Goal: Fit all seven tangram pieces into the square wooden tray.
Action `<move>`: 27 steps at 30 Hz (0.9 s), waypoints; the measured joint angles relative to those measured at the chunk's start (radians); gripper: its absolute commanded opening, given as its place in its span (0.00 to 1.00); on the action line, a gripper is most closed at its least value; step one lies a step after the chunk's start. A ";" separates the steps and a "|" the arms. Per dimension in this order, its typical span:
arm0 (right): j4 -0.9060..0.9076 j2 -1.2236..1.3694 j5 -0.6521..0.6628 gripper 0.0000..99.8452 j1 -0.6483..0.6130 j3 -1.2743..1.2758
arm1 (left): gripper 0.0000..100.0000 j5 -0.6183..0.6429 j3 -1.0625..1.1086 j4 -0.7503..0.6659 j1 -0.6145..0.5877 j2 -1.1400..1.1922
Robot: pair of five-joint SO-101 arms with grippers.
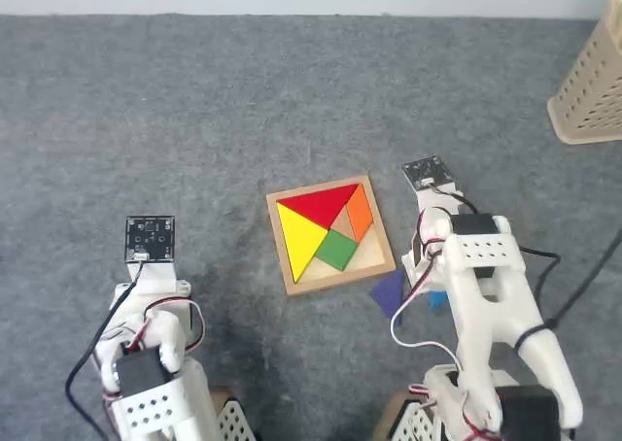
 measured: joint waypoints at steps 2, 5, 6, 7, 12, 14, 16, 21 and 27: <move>-0.020 0.037 0.000 0.19 0.000 0.000 | 0.01 0.000 0.000 0.000 0.000 0.000; -0.061 0.110 0.000 0.19 0.002 0.000 | 0.01 0.000 0.000 0.000 0.000 0.000; -0.071 0.135 0.000 0.19 0.002 0.000 | 0.01 0.000 0.000 0.000 0.000 0.000; -0.077 0.158 0.000 0.19 0.002 0.000 | 0.01 0.000 0.000 0.000 0.000 0.000; -0.083 0.196 0.000 0.19 0.000 -0.005 | 0.01 0.000 0.000 0.000 0.000 0.000; -0.083 0.196 0.000 0.19 0.000 -0.005 | 0.01 0.000 0.000 0.000 0.000 0.000; -0.083 0.193 0.000 0.19 0.000 -0.005 | 0.01 0.000 0.000 0.000 0.000 0.000; -0.083 0.117 -0.003 0.19 0.063 0.005 | 0.01 0.000 0.000 0.000 0.000 0.000; -0.080 0.083 -0.009 0.18 0.072 0.058 | 0.01 0.000 0.000 0.000 0.000 0.000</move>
